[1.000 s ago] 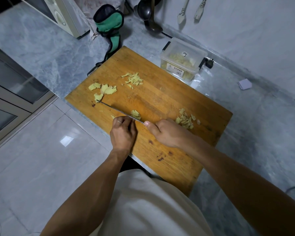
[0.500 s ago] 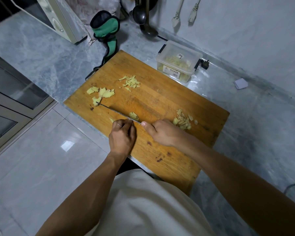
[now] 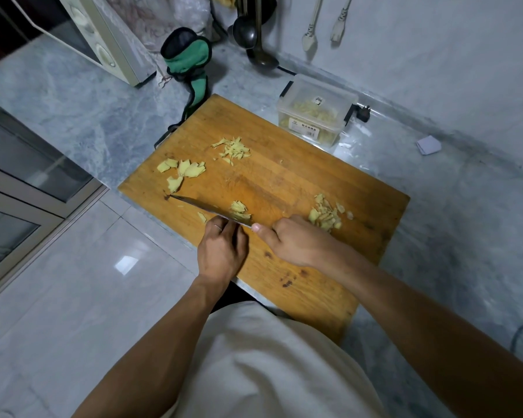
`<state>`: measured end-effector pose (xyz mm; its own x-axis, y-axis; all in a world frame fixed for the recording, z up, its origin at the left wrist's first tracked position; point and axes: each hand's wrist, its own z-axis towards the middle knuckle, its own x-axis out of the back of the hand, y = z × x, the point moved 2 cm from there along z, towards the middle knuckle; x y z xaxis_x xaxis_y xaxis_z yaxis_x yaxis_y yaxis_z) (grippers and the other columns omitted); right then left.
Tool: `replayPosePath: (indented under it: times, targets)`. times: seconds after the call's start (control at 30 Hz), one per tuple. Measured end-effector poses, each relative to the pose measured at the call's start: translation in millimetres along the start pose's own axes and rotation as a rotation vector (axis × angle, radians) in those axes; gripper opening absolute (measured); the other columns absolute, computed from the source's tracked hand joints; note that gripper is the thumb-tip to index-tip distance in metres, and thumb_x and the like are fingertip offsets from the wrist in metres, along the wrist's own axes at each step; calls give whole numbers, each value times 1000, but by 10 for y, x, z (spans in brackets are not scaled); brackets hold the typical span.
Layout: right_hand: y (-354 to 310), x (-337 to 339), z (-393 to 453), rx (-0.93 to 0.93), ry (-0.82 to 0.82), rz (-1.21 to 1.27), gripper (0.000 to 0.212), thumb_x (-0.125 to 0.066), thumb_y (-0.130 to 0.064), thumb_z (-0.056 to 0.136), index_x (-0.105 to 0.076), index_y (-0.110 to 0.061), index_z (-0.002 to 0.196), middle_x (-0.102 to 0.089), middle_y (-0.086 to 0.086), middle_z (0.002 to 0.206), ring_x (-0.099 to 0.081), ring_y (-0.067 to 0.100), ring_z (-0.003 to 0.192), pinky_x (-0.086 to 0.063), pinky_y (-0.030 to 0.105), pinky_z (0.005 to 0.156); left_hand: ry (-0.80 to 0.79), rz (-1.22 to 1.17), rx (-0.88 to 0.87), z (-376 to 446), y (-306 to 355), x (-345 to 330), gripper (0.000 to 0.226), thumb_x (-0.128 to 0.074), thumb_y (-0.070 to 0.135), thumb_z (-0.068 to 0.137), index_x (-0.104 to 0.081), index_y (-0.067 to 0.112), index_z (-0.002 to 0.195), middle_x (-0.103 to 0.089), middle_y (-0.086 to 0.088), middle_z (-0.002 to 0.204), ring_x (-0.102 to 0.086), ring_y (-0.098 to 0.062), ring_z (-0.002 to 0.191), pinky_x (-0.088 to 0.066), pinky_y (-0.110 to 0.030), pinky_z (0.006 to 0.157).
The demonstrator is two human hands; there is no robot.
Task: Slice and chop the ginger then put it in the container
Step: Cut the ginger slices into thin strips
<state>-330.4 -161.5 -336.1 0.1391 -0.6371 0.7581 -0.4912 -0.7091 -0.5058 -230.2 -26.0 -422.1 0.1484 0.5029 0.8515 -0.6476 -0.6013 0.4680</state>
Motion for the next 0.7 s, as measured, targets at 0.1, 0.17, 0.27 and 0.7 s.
replayPosePath:
  times: [0.1,0.17,0.27,0.7]
  targets:
    - [38,-1,-14,17,20,29,72,-25,-63,102,-48,-10,58,-52,8,58,-58,31,58,-56,49,65,1,3,2,6,13,10,6,-67,12,88,-69,6,91,-62,-14,94,-58,-32,97,-45,-30,58]
    - [57,3,-27,32,26,43,71,-26,-61,103,-47,-12,56,-52,6,56,-57,28,56,-55,47,64,-1,6,0,13,6,15,7,-67,12,88,-69,6,92,-63,-14,95,-58,-32,98,-46,-31,58]
    - [84,1,-30,37,26,37,71,-26,-62,103,-46,-12,56,-51,8,57,-54,26,55,-52,43,62,-10,-3,5,6,-10,1,11,-65,12,89,-70,7,98,-63,-14,99,-58,-31,101,-48,-32,60]
    - [28,-78,-4,14,-14,-81,62,-24,-62,103,-46,-13,72,-42,4,69,-54,29,72,-43,35,63,19,-49,40,-28,12,-31,10,-64,7,88,-72,5,94,-64,-13,105,-51,-27,105,-46,-31,61]
